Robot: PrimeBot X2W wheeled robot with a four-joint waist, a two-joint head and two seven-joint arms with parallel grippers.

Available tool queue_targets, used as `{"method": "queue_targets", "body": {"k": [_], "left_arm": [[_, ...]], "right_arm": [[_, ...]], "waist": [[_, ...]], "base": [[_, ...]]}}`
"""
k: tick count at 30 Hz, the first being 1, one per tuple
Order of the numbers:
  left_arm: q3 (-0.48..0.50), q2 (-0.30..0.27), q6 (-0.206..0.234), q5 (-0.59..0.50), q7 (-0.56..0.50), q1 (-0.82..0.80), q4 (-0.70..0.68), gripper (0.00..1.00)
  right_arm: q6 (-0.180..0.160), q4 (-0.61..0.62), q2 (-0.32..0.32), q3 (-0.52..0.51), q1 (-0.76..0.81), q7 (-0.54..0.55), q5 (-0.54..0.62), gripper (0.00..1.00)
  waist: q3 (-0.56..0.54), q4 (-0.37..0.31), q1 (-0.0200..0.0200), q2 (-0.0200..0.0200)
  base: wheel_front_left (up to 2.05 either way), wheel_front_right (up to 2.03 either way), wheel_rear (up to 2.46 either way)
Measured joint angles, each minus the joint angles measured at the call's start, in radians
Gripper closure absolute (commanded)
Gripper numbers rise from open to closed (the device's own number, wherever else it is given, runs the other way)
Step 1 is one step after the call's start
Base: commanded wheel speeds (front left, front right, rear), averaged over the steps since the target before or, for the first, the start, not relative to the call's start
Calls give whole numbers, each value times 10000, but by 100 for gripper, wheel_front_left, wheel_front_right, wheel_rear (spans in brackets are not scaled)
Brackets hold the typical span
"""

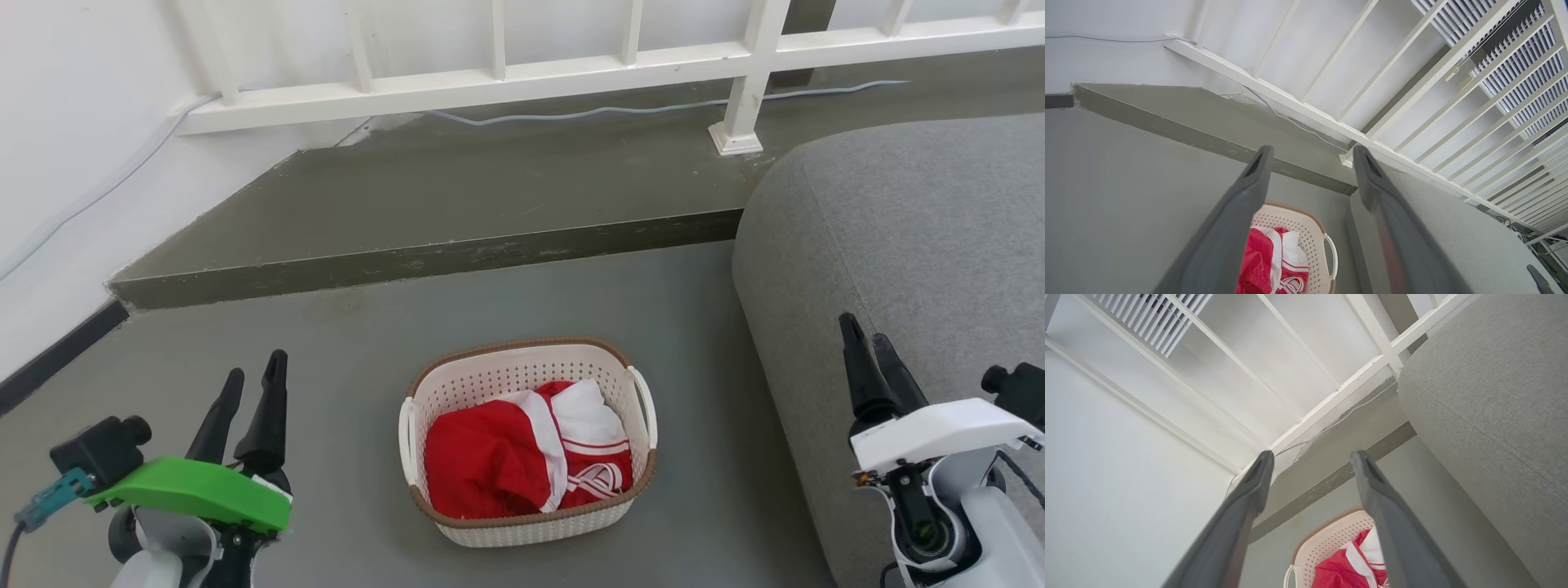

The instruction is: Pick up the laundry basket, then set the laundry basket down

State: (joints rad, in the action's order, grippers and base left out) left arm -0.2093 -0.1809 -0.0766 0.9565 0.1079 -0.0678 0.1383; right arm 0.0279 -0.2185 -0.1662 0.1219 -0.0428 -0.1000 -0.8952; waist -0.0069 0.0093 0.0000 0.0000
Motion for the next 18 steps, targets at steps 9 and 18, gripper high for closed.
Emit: {"method": "queue_targets", "body": {"k": [9, 18], "left_arm": [[-395, -58, 470, -1312, 255, -1, -111, 0], [-771, -58, 782, -2399, 493, -1, -184, 0]], "right_arm": [[-299, 52, -230, 468, 0, -291, 1429, 0], [-487, 86, -418, 853, -1, -504, 2742, 0]], "waist": [[-17, 19, 0, 0], [-43, 33, 0, 0]], "base": [[0, 0, 0], [0, 0, 0]]}}
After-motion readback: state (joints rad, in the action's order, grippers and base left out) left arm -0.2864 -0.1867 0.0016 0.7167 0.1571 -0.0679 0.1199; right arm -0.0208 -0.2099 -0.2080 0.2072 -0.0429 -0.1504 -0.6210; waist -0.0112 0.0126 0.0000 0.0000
